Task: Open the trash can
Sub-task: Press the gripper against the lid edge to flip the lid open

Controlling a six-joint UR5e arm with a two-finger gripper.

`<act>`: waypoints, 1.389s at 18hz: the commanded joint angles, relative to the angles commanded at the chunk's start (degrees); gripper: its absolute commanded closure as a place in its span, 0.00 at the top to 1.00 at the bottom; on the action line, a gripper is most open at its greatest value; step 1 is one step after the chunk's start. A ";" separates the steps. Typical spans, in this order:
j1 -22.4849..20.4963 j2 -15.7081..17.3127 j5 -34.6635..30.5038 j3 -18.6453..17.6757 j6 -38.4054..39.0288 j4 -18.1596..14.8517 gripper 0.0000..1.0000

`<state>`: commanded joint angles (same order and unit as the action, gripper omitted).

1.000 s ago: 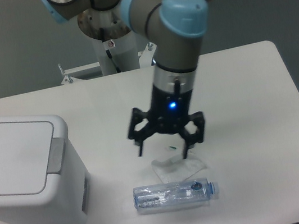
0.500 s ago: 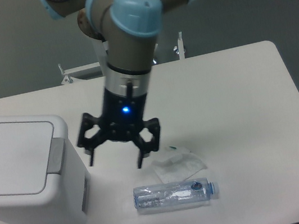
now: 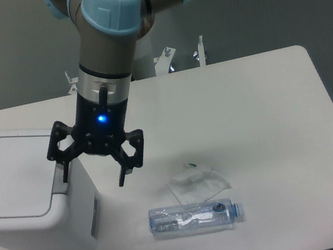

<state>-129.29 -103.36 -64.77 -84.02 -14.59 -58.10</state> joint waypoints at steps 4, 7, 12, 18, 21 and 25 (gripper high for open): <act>0.00 -0.26 -0.09 -0.09 0.00 0.09 1.00; 0.00 -0.26 -0.09 -0.09 0.00 0.09 1.00; 0.09 -0.35 -0.18 -1.14 -0.35 0.18 1.00; 0.09 -0.35 -0.44 -1.14 -0.18 0.09 1.00; 0.09 -0.26 -0.44 -0.97 -0.18 -0.09 1.00; 0.09 -0.09 -0.44 -0.97 -0.09 -0.17 1.00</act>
<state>-129.20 -103.45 -65.21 -84.99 -14.68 -58.27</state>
